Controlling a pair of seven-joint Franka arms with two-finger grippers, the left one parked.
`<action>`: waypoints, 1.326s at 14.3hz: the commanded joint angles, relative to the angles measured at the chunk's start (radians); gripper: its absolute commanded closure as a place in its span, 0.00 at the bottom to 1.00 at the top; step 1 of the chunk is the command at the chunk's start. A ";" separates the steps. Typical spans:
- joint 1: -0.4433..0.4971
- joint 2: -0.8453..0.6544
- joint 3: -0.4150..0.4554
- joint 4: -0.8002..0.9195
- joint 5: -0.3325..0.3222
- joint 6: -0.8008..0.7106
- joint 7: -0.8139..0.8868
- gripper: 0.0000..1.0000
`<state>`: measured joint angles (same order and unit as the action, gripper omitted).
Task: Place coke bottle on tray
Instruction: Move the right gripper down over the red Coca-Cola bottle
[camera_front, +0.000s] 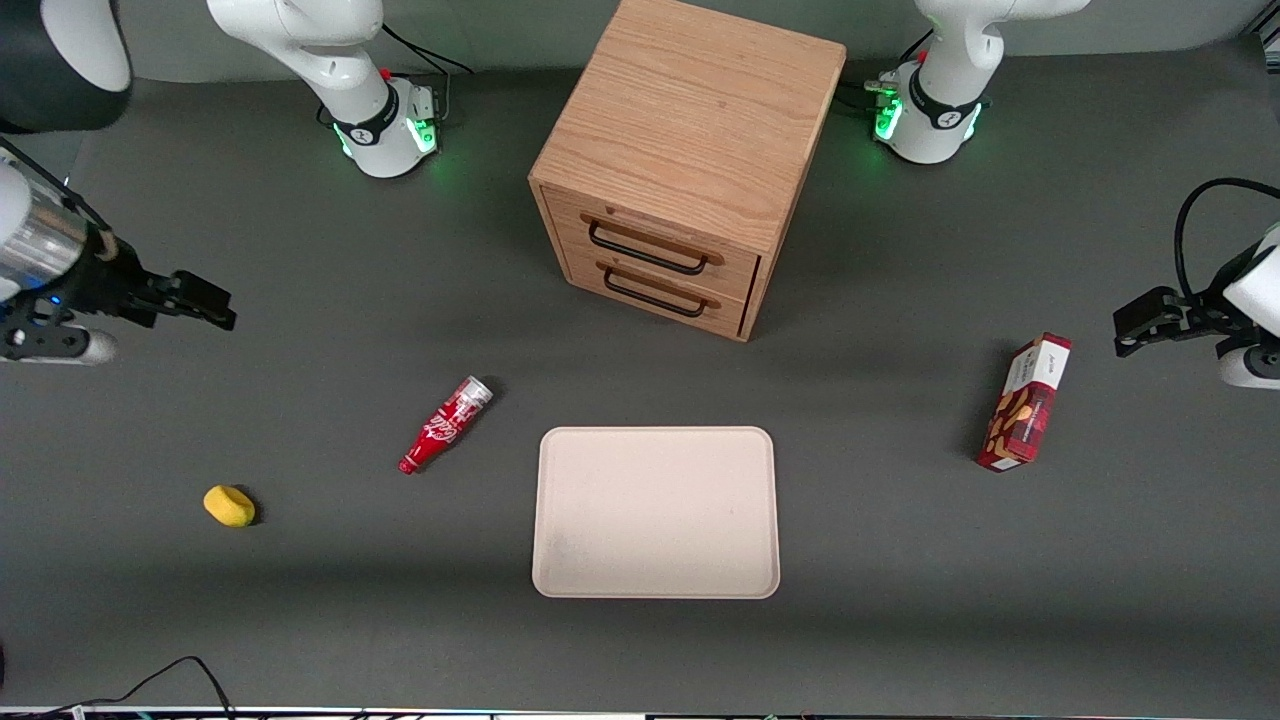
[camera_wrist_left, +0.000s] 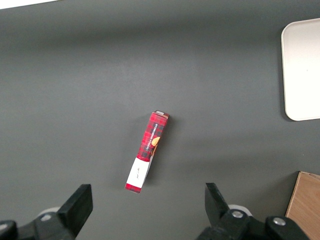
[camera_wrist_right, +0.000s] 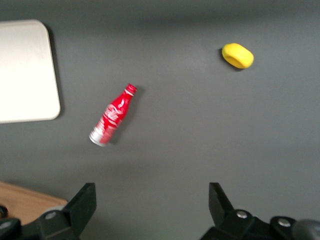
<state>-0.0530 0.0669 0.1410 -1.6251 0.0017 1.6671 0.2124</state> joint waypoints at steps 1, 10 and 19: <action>0.076 0.079 0.003 0.007 0.007 0.068 0.172 0.00; 0.177 0.260 0.023 -0.223 0.011 0.432 0.654 0.00; 0.197 0.444 0.020 -0.277 -0.005 0.599 0.782 0.00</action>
<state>0.1455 0.5009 0.1640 -1.9083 0.0015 2.2585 0.9644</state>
